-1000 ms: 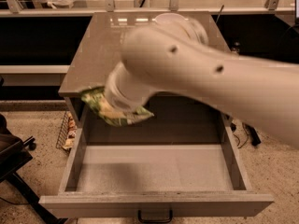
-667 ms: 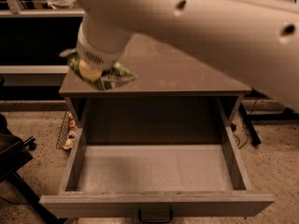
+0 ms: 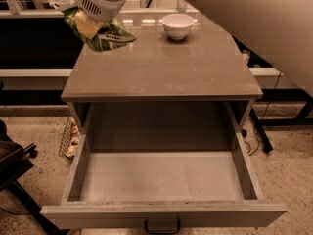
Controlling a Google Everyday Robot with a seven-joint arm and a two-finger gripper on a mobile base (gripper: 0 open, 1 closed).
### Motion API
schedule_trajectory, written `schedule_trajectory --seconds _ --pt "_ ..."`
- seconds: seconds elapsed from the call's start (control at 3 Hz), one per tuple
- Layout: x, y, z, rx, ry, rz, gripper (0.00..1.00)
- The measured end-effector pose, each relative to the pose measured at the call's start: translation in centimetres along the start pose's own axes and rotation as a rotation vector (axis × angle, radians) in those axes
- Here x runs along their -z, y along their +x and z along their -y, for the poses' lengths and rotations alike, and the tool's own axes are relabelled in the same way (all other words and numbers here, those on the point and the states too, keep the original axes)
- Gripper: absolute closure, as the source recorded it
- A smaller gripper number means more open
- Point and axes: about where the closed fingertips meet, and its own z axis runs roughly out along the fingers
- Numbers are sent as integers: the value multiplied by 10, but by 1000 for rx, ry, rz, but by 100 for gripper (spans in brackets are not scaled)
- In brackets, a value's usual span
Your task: Pick green jalapeno chip bag from top drawer and place on counter
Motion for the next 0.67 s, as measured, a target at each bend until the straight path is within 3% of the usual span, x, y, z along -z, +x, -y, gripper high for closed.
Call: schedule_trajectory --seconds 0.33,0.67 --pt "0 0 0 0 0 0 100" --pt "-10 23 18 -71 14 27 100"
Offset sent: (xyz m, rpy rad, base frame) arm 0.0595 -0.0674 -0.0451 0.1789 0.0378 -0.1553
